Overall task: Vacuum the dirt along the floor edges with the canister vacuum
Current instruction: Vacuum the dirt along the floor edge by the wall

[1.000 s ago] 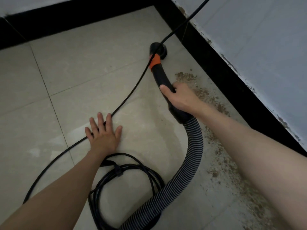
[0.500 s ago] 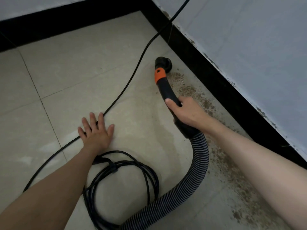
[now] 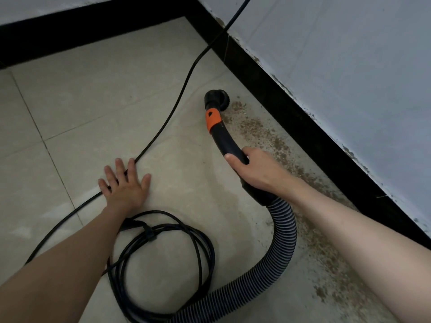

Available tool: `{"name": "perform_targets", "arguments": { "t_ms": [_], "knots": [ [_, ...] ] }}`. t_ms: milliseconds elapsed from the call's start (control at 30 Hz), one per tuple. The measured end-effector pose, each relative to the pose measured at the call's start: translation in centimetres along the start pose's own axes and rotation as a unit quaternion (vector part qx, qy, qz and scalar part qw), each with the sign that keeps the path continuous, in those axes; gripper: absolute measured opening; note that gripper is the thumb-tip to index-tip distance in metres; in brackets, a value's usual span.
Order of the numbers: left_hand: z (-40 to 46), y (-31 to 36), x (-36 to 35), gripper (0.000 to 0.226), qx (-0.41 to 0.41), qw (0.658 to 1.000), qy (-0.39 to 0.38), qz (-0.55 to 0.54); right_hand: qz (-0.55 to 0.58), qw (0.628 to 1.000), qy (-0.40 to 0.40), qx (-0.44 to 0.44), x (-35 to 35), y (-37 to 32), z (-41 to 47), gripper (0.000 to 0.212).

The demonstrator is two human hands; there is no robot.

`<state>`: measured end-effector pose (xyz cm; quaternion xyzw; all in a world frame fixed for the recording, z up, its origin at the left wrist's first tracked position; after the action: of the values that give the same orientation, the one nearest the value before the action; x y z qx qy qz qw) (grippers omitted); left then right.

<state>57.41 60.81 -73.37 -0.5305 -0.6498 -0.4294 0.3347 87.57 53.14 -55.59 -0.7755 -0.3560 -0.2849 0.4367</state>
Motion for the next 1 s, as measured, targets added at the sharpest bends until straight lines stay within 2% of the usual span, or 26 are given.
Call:
{"name": "perform_targets", "arguments": {
  "t_ms": [233,567,767,867,1000],
  "knots": [
    [-0.6,0.6,0.7,0.071,0.001,1.000,-0.016,0.005,0.067,0.996,0.050,-0.030,1.7,2.2,1.3,0.039],
    [-0.1,0.1,0.1,0.072,0.000,1.000,0.004,0.001,0.064,0.993,0.074,-0.062,1.9,2.7,2.1,0.039],
    [-0.3,0.3,0.3,0.072,0.004,1.000,-0.006,0.003,0.105,0.990,0.076,-0.052,2.3,2.9,1.0,0.040],
    [-0.4,0.5,0.5,0.071,0.005,1.000,-0.015,0.003,0.109,0.989,0.097,-0.015,2.2,1.9,0.4,0.037],
    [-0.6,0.6,0.9,0.071,0.008,0.999,-0.032,0.010,0.093,0.995,0.035,0.031,0.8,-0.8,-0.8,0.035]
  ]
}}
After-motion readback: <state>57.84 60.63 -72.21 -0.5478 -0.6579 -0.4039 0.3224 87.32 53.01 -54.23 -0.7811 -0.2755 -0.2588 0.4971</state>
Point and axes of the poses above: each hand's wrist, its own z-axis towards the middle knuckle, its own x-axis out of the back of the hand, y = z × x, the point moved 3 cm from there along z, towards the middle knuckle, and after that the axes turned 3 degrees about -y, right-handed, at the moved point
